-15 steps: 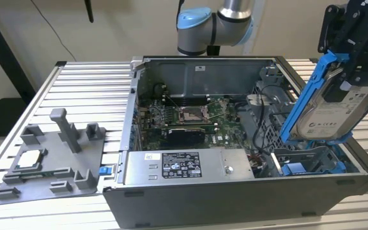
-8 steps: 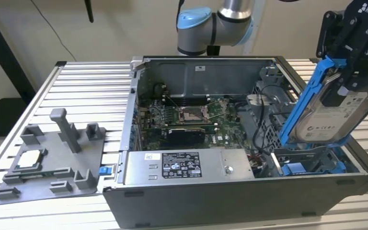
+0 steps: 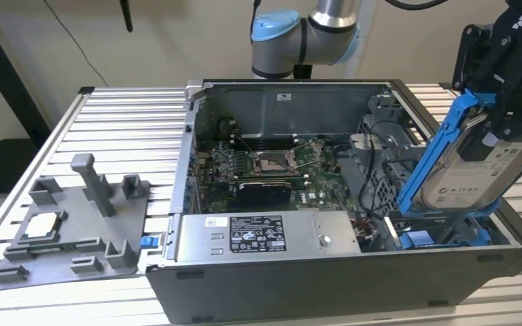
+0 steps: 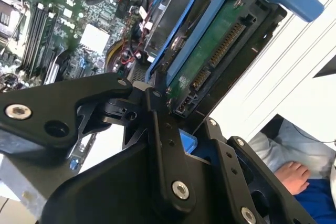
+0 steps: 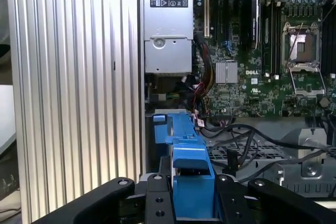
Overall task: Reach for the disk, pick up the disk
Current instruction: 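Pick up the disk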
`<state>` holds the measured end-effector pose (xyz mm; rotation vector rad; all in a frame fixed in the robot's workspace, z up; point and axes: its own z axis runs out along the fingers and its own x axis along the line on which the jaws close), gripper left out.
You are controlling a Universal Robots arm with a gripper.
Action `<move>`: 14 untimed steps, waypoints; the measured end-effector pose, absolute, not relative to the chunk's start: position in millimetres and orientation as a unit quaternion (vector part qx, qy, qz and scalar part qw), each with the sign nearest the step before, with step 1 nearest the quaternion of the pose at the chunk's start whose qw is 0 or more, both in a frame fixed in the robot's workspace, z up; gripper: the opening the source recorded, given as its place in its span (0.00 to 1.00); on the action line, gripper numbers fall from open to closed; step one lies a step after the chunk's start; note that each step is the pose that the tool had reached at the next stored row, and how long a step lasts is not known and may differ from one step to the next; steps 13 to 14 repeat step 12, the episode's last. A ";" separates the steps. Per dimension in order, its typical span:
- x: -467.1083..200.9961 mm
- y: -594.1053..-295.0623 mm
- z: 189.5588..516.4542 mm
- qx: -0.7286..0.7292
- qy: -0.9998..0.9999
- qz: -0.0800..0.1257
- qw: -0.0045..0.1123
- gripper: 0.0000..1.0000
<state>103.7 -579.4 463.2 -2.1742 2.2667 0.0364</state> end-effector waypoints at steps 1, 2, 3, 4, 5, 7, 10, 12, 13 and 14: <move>103.7 -579.4 463.3 -0.692 0.722 0.012 0.000 0.00; 103.8 -579.4 463.2 -0.692 0.722 0.012 0.000 0.00; 103.8 -579.4 463.3 -0.692 0.722 0.011 0.000 0.00; 103.9 -579.4 463.3 -0.692 0.722 0.011 0.000 0.00; 103.9 -579.4 463.3 -0.692 0.722 0.011 0.000 0.00; 103.9 -579.4 463.3 -0.692 0.722 0.011 0.000 0.00; 103.9 -579.4 463.3 -0.692 0.722 0.011 0.000 0.00; 103.9 -579.4 463.3 -0.692 0.722 0.011 0.000 0.00; 103.9 -579.4 463.3 -0.692 0.722 0.011 0.000 0.00; 103.9 -579.4 463.3 -0.692 0.722 0.011 0.000 0.00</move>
